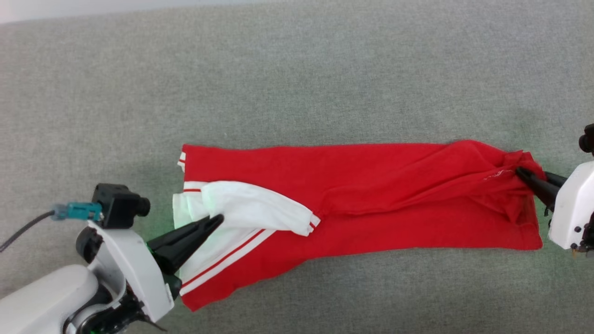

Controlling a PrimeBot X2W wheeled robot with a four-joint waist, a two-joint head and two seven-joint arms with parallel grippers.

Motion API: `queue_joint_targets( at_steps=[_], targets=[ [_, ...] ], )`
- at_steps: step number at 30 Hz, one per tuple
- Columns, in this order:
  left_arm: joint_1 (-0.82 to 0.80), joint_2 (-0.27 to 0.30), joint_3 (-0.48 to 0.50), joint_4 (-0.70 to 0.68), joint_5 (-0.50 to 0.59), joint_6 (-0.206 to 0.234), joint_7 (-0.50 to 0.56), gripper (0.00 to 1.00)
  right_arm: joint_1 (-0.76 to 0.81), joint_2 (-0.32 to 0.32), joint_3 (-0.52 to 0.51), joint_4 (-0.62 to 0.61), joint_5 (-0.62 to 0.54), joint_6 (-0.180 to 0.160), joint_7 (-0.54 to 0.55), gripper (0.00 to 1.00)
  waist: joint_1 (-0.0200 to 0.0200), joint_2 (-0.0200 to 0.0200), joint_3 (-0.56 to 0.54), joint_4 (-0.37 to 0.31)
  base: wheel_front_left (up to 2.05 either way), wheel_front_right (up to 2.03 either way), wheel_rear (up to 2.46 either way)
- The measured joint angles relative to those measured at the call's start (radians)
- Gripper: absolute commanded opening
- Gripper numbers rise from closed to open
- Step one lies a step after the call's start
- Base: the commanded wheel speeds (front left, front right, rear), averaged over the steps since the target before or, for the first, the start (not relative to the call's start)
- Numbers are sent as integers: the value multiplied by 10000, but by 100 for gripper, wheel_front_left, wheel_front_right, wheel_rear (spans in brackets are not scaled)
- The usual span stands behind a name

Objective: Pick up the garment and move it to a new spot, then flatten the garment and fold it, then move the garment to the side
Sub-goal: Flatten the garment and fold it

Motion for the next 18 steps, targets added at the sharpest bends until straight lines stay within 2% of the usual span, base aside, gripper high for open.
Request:
queue_joint_targets(
  at_steps=[1, 5, 12, 18],
  targets=[
    [10, -65, 8, 44, 2, 36, -94, 100, 27, 17, -81, -31, -8, 0, 40, 100, 0, 0, -30, 12, 0, 0, 0],
    [133, -240, 92, 203, 21, 286, -499, 100, 256, 67, -468, -196, 10, 0, 339, 100, 0, 0, -195, 68, 0, 0, 0],
    [989, -709, 418, 299, 48, 1210, -1482, 100, 803, 134, -1145, -295, 658, 0, 1741, 100, 0, 0, -522, 228, 0, 0, 0],
    [2048, -1400, 1657, 324, 372, 2157, -1705, 100, 1208, 75, -1856, -334, 713, 0, 2915, 100, 0, 0, -650, 569, 0, 0, 0]
  ],
)
